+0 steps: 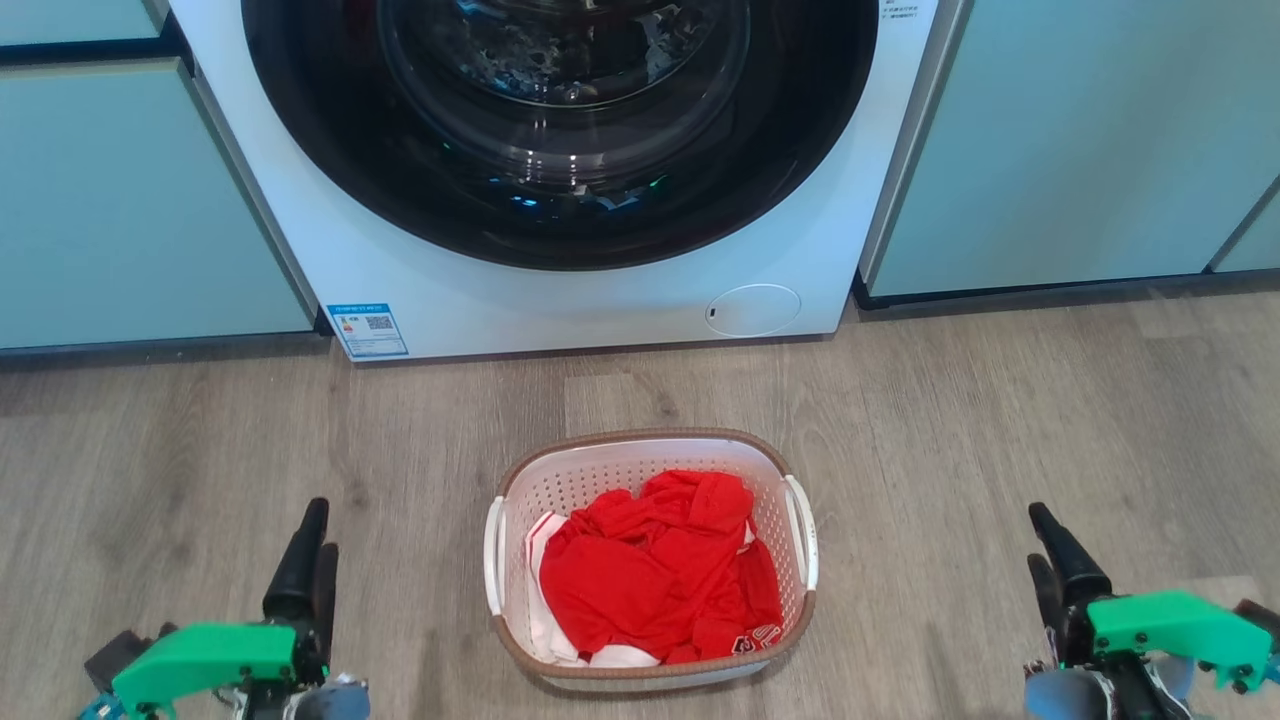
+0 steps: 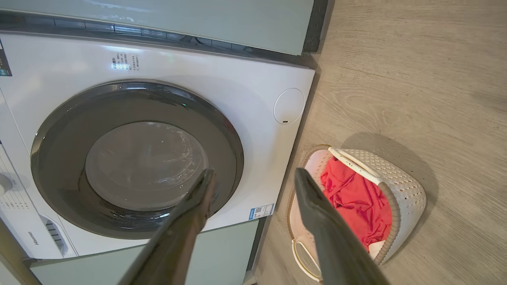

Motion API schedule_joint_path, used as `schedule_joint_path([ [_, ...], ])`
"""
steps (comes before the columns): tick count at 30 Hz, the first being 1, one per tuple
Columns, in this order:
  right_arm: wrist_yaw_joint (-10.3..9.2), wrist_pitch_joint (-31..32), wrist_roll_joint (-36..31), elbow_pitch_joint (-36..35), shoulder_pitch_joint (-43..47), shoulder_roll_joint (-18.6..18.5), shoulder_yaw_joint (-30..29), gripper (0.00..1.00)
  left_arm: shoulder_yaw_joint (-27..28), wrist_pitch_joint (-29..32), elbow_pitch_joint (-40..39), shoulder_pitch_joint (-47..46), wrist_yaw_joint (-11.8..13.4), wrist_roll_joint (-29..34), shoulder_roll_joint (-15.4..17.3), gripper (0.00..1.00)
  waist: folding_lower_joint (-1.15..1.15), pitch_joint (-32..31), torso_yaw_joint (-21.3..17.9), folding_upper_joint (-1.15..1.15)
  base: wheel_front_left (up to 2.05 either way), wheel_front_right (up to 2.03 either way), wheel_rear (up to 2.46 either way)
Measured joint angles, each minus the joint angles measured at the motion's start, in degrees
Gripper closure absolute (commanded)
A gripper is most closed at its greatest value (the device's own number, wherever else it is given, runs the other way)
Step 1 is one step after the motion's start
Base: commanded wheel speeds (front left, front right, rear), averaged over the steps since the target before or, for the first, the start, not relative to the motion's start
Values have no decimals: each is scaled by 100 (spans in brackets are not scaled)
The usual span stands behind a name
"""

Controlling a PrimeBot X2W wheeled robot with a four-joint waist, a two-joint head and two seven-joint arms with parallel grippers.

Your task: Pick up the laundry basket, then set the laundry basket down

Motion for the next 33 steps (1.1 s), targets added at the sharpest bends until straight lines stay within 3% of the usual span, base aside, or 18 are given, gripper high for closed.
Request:
schedule_joint_path([
  [7, 0, -123, -524, -181, -1, 0, 52, 0, -74, -103, -202, -2, 163, 514, 3, 0, 0, 7, 6, 0, 0, 0, 0],
  [24, 0, -404, -2028, -561, 1, -1, 264, 0, -567, -377, -532, -87, 522, 2571, 19, 0, 0, -23, 21, 0, 0, 0, 0],
  [33, 0, -532, -2721, -698, 4, -3, 396, 0, -753, -505, -645, -81, 756, 3275, 87, 0, 0, -43, 33, 0, 0, 0, 0],
])
